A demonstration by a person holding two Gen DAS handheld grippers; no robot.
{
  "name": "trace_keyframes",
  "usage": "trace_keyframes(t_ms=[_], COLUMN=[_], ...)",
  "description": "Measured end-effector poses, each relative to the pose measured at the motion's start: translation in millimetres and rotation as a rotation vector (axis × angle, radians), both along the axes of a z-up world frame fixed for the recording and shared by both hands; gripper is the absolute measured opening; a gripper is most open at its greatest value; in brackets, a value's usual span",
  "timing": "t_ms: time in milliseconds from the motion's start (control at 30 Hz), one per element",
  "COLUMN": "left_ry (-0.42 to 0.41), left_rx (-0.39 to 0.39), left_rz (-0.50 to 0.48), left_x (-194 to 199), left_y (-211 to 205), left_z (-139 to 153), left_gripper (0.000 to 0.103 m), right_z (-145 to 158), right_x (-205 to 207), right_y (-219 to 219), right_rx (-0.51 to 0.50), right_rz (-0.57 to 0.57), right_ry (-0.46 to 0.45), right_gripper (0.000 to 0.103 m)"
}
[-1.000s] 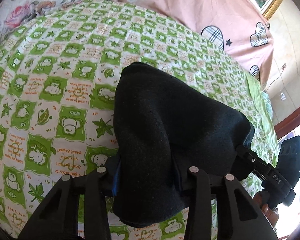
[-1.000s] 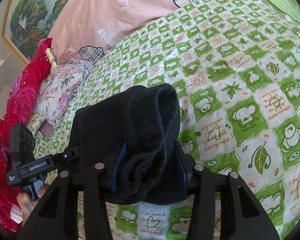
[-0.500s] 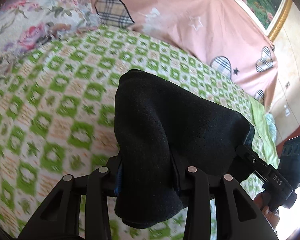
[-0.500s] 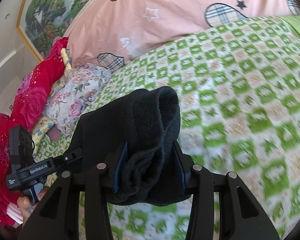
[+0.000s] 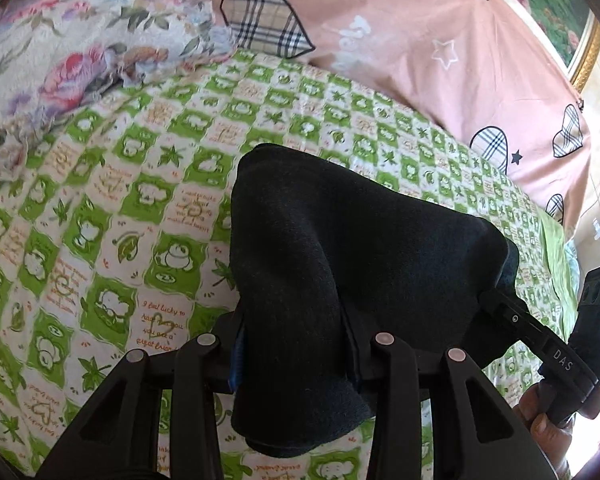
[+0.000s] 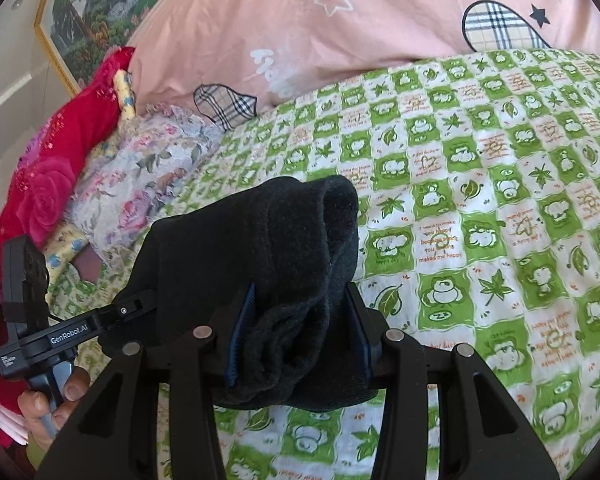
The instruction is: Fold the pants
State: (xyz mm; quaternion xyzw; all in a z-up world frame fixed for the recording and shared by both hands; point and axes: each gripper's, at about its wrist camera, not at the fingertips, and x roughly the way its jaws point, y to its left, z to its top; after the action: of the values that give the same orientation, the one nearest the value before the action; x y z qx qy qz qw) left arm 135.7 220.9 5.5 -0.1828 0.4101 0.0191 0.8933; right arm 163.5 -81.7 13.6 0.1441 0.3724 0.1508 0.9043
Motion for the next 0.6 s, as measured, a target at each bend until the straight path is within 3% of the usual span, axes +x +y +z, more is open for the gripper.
trace_keyframes(t_ms=[367,600], left_ry=[-0.002,-0.012], left_rx=[0.007,0.061], left_rz=[0.012,0.026], left_x=[-4,-15], left_y=[2,-2], left_z=[-11,-5], left_gripper=[0.055,0.062], right_z=[-13,-10], right_x=[1,-13], right_y=[-8,-13], right_rx=[-0.003,-0.038], right_rz=[-0.012,-0.046], right_ry=[-0.012,-0.046], right_gripper=[0.053,0.062])
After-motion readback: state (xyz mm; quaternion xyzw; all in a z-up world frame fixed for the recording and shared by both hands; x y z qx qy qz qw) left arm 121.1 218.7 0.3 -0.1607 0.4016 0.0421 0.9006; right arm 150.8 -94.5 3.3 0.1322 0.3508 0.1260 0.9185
